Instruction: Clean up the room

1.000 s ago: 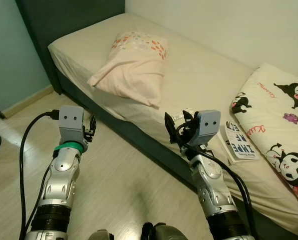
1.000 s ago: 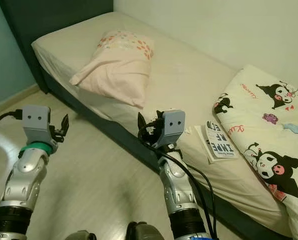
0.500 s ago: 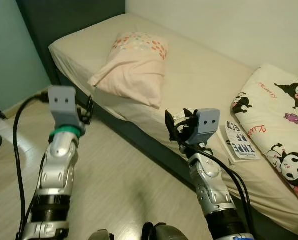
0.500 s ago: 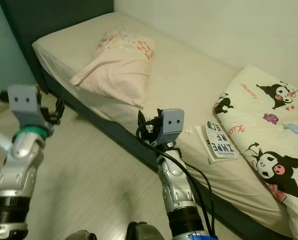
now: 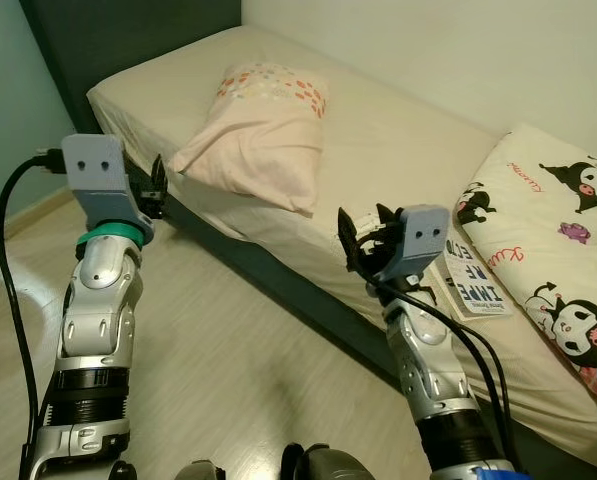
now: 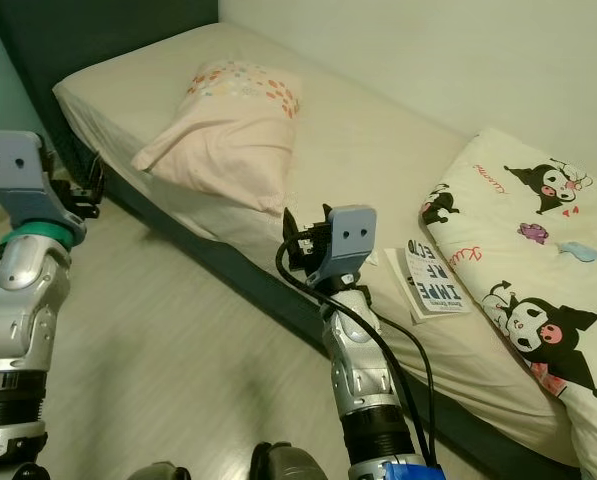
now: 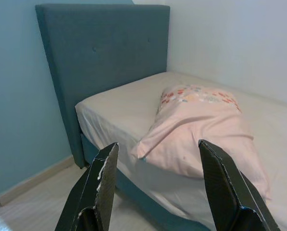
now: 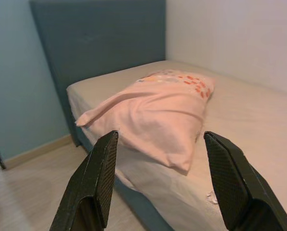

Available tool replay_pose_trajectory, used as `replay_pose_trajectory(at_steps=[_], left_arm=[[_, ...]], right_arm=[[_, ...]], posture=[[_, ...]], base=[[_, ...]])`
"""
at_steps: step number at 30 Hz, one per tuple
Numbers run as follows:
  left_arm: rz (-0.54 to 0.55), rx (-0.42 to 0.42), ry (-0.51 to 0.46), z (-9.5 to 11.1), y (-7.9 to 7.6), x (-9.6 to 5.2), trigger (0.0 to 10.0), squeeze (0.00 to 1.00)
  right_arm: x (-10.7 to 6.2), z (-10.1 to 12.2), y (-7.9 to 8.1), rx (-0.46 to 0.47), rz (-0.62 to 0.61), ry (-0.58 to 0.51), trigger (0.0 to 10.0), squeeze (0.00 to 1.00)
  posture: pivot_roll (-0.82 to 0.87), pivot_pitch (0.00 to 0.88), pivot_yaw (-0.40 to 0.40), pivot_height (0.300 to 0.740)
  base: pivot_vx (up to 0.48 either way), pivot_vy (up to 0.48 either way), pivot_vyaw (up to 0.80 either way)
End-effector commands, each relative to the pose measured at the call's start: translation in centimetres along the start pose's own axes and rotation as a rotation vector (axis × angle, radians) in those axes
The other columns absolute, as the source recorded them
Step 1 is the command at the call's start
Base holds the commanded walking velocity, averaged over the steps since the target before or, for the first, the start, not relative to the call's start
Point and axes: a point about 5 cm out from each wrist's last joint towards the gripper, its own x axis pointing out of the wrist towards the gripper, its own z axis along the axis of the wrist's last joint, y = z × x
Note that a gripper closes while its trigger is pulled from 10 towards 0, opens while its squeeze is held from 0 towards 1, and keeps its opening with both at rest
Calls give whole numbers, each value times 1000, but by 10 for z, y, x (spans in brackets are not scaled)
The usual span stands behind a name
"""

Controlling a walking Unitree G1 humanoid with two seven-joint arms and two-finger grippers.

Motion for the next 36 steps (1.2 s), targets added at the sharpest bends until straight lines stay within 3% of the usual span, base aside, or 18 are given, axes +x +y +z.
replay_pose_trajectory(at_steps=[1,9,18,29,36], left_arm=[[-13,13,21,-3,-6,-1,10000,0],[-37,27,25,-5,-16,-4,10000,0],[-16,43,34,-7,-8,-2,10000,0],[9,70,64,-18,-1,-5,10000,0],[-27,126,81,-27,-5,-10,10000,0]], right_arm=[[1,4,-2,1,-5,-6,10000,0],[2,4,-1,13,-3,-7,10000,0],[4,6,2,23,-2,-9,10000,0],[1,7,-9,-24,4,1,10000,0],[1,10,-16,-38,-6,-4,10000,0]], posture=[[-27,49,-40,740],[2,46,-43,740],[-8,51,-43,740],[-12,47,-41,740],[-14,41,-37,740]], base=[[0,0,0],[0,0,0],[0,0,0],[0,0,0],[0,0,0]])
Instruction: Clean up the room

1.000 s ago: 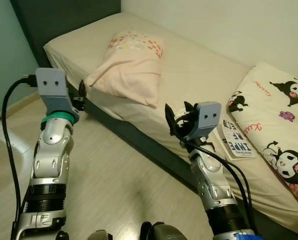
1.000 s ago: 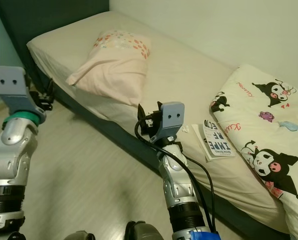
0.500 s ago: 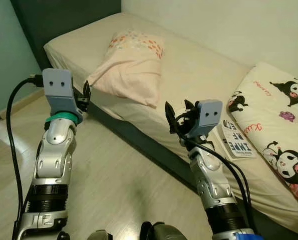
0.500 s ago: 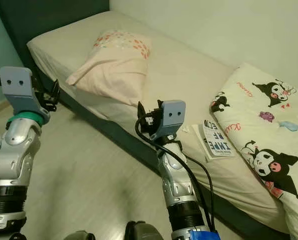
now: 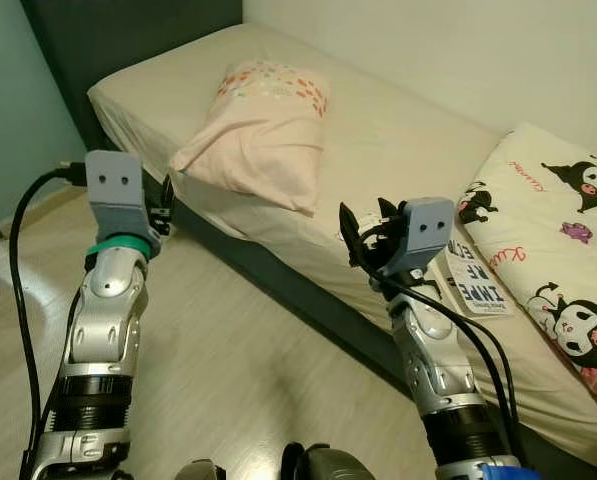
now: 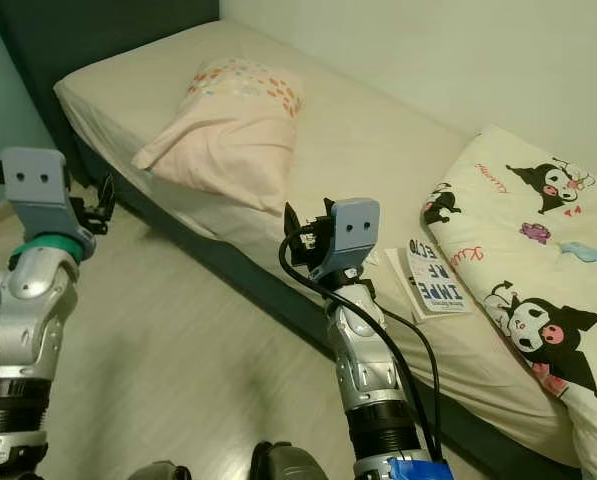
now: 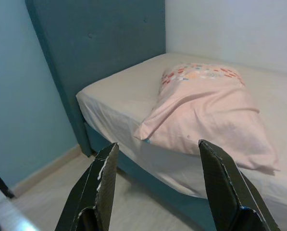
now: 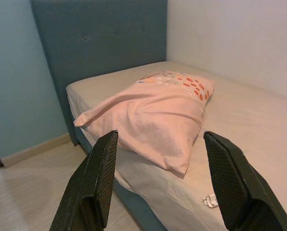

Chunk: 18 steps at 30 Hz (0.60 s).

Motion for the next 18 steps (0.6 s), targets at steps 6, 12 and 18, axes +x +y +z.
replay_pose_trajectory(at_steps=[6,12,18], left_arm=[[-20,36,28,-10,-1,-3,10000,0],[-17,31,17,-7,-1,-2,10000,0],[-16,27,12,-7,-1,-1,10000,0]], right_arm=[[0,2,-5,-12,-10,-1,10000,0],[-1,1,-3,-4,-6,0,10000,0],[0,2,-4,0,-10,-1,10000,0]], posture=[[-13,38,-36,740],[-11,39,-33,740],[-13,37,-34,740]], base=[[0,0,0],[0,0,0],[0,0,0]])
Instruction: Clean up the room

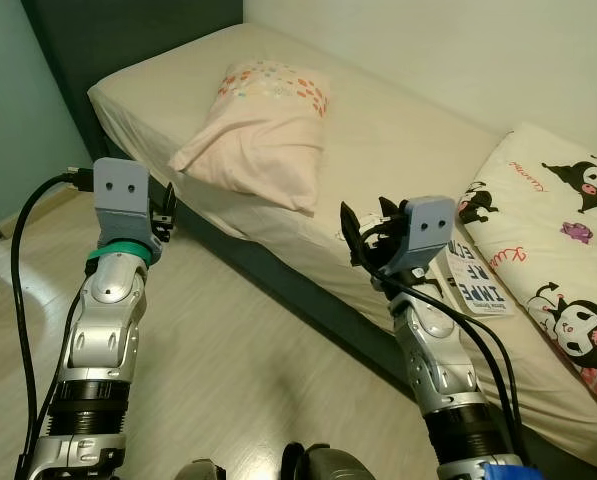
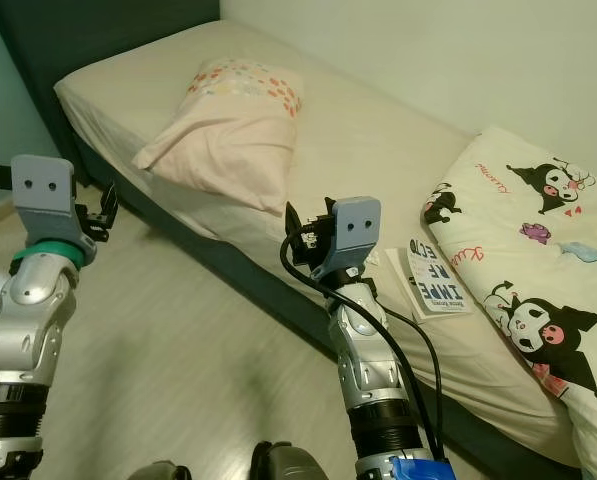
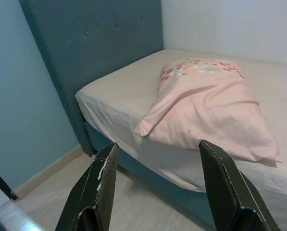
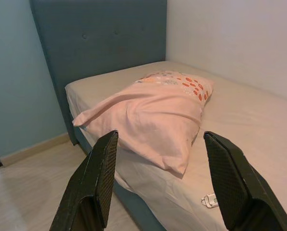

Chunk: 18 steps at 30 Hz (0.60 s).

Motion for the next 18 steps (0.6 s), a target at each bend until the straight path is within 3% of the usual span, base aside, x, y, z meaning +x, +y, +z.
replay_pose_trajectory(at_steps=[1,18], left_arm=[[-9,6,5,-2,-3,0,10000,0],[-9,8,6,-2,-3,0,10000,0]], right_arm=[[-1,1,-3,1,-12,-2,10000,0],[-1,-1,-2,-9,-18,8,10000,0]], posture=[[-13,37,-34,740],[-9,38,-35,740]], base=[[0,0,0],[0,0,0]])
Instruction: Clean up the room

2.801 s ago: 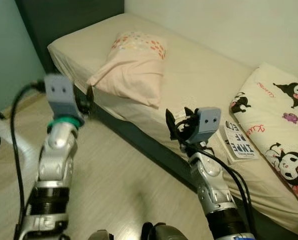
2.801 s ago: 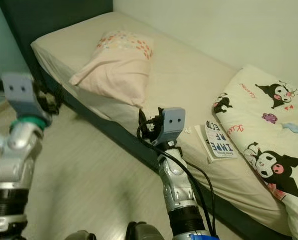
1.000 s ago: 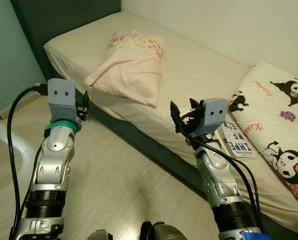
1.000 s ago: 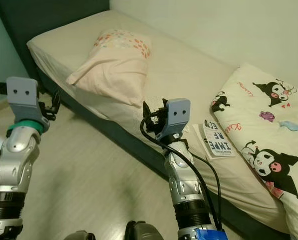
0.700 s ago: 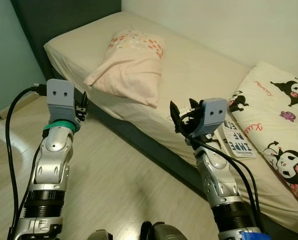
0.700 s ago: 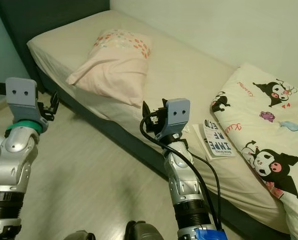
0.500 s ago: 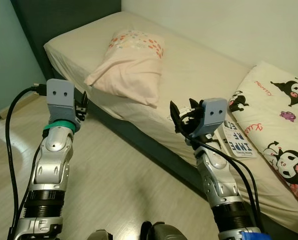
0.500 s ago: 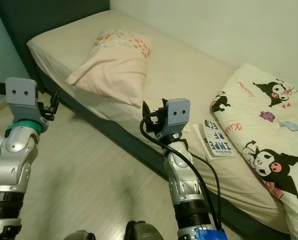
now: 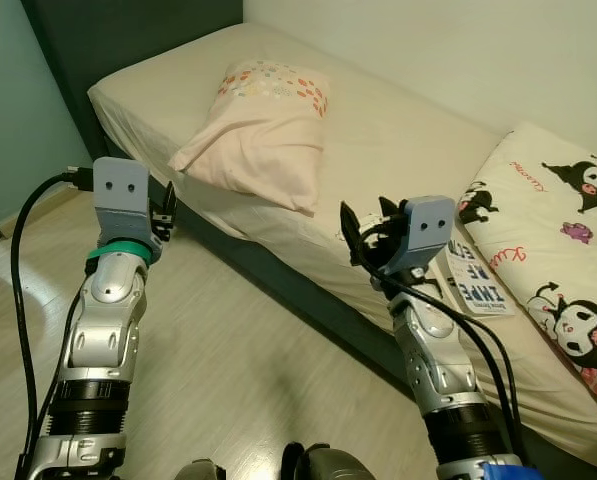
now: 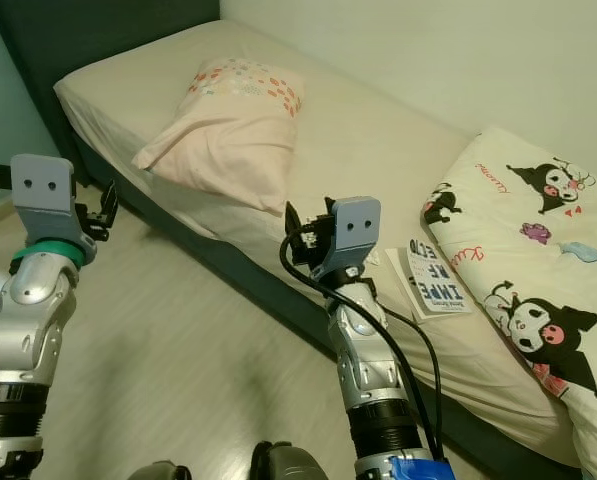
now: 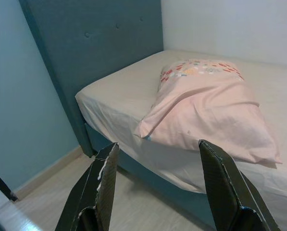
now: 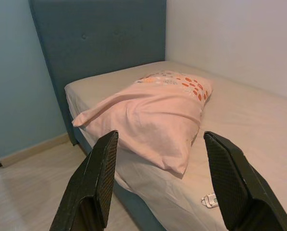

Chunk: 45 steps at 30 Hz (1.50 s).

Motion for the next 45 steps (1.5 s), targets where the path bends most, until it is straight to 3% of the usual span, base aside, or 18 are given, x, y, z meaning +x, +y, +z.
replay_pose_trajectory(at_steps=[1,5,45], left_arm=[[-8,8,10,-3,-3,0,10000,0],[-7,7,11,-3,-4,0,10000,0],[-9,11,5,-4,-3,0,10000,0]], right_arm=[[-1,-1,-3,-9,-8,8,10000,0],[0,-3,-5,-60,-24,33,10000,0],[-1,-6,-4,-38,-23,35,10000,0]], posture=[[-9,38,-35,740],[-10,37,-36,740],[-6,35,-37,740]], base=[[0,0,0],[0,0,387],[30,0,773]])
